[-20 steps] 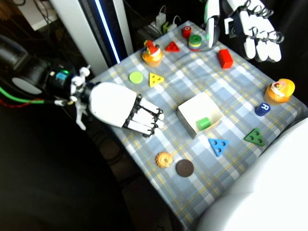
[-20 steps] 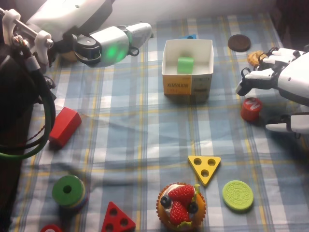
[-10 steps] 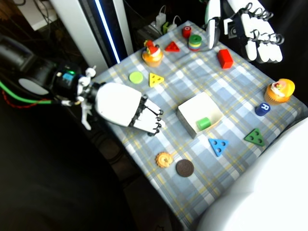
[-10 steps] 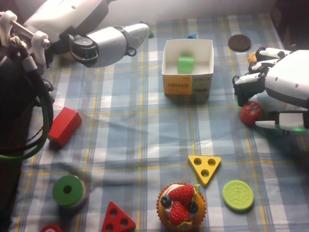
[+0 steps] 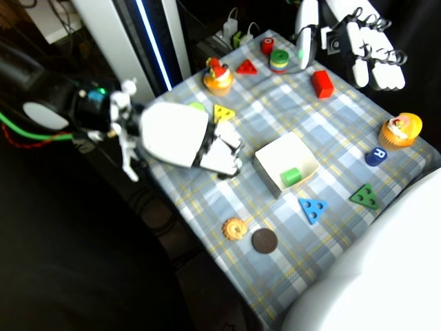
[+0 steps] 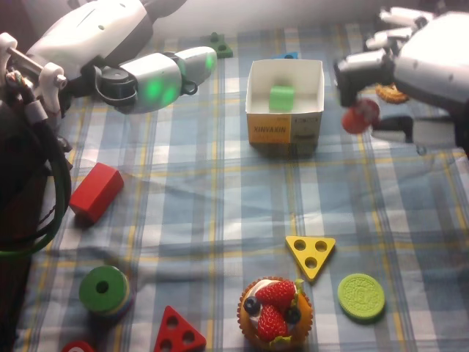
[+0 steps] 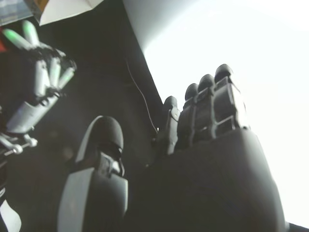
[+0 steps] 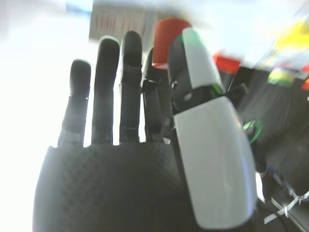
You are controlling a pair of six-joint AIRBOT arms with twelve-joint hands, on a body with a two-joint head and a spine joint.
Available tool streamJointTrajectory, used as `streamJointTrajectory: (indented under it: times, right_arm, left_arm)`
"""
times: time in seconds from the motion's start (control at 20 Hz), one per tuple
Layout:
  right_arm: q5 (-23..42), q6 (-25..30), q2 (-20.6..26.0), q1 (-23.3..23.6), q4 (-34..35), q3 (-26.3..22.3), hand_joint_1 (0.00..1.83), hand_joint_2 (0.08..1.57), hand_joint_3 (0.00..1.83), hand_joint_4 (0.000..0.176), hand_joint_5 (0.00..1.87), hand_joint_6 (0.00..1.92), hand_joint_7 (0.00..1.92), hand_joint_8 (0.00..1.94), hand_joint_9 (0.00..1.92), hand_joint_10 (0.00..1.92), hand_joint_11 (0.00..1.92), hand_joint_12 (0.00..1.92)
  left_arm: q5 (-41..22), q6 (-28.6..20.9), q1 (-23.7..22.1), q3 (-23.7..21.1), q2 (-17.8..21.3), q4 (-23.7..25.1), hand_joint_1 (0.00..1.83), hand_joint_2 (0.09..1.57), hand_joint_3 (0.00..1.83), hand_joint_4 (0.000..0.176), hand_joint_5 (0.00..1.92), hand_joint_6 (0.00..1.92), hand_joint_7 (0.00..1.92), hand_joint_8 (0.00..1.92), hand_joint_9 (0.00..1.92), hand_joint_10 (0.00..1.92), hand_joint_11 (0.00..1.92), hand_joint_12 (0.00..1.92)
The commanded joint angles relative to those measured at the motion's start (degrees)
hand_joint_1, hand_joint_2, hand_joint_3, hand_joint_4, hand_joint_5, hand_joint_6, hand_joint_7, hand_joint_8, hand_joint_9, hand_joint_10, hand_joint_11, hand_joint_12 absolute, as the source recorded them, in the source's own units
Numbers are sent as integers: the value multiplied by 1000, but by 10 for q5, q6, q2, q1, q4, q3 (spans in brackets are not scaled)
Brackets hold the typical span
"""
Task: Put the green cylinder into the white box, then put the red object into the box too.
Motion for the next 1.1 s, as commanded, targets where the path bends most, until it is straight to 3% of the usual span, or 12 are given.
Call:
streamJointTrajectory:
  times: [0.0,0.05,0.1,0.45,0.5,0.55,0.6,0.65,0.7,0.75,0.9,1.05]
  right_arm:
    - [63,2,-1,15,-2,1,1162,1247,0,0,710,1314,791,1463,455,1770,179,1921]
    - [58,2,-3,30,-9,5,1154,1250,1,0,688,1369,795,1427,435,1672,56,1921]
    - [44,2,-13,53,-18,15,1145,1257,2,0,655,1469,796,1347,396,1489,10,1921]
    - [-43,1,-111,120,-34,103,1192,1250,0,0,616,1384,861,1373,437,1422,0,1902]
    - [-51,1,-122,122,-33,112,1042,1193,0,0,363,962,566,990,271,1253,0,1761]
    - [-53,1,-124,123,-31,115,1015,1176,0,0,349,772,535,821,249,1185,0,1733]
    - [-53,1,-124,123,-30,116,915,1130,0,1,96,480,225,450,49,835,0,1449]
    - [-53,1,-123,125,-30,112,886,1110,0,20,59,264,159,204,9,563,0,1128]
    - [-52,0,-122,126,-30,110,837,1106,0,53,11,65,31,43,1,143,0,611]
    - [-48,-3,-112,128,-30,101,790,1119,2,44,1,12,5,8,0,28,0,198]
    - [-25,-7,-68,128,-30,66,685,1140,8,9,0,0,0,0,0,0,5,4]
    - [17,-24,-4,124,-31,7,422,1214,31,33,0,0,0,0,0,0,0,0]
  left_arm:
    - [-67,-2,-5,-1,3,15,338,1338,0,82,118,4,49,2,0,0,0,160]
    - [-67,-2,-4,-1,3,14,338,1335,0,85,116,3,46,0,0,0,0,163]
    - [-68,-2,-2,-2,4,12,316,1330,0,107,107,2,28,1,0,0,0,94]
    - [-72,-2,6,-2,4,5,374,1343,0,68,131,1,90,1,8,2,0,260]
    - [-72,-3,5,-2,4,5,377,1351,3,61,128,0,85,0,12,4,0,266]
    - [-72,-3,5,-2,4,5,379,1352,4,60,127,0,84,0,13,4,0,267]
    - [-72,-4,5,-2,3,5,416,1351,1,66,127,0,73,0,4,2,0,203]
    - [-73,-6,6,-2,4,5,431,1352,1,63,127,0,66,1,2,1,0,153]
    - [-73,-6,7,-2,4,5,429,1352,0,67,115,0,59,0,1,0,0,106]
    - [-74,-6,8,-3,4,5,426,1355,0,58,115,1,66,1,11,4,0,153]
    - [-78,-6,12,-11,10,8,402,1351,0,67,113,0,66,0,9,2,0,158]
    - [-87,-6,21,-25,21,18,428,1357,0,77,102,2,55,2,0,0,0,115]
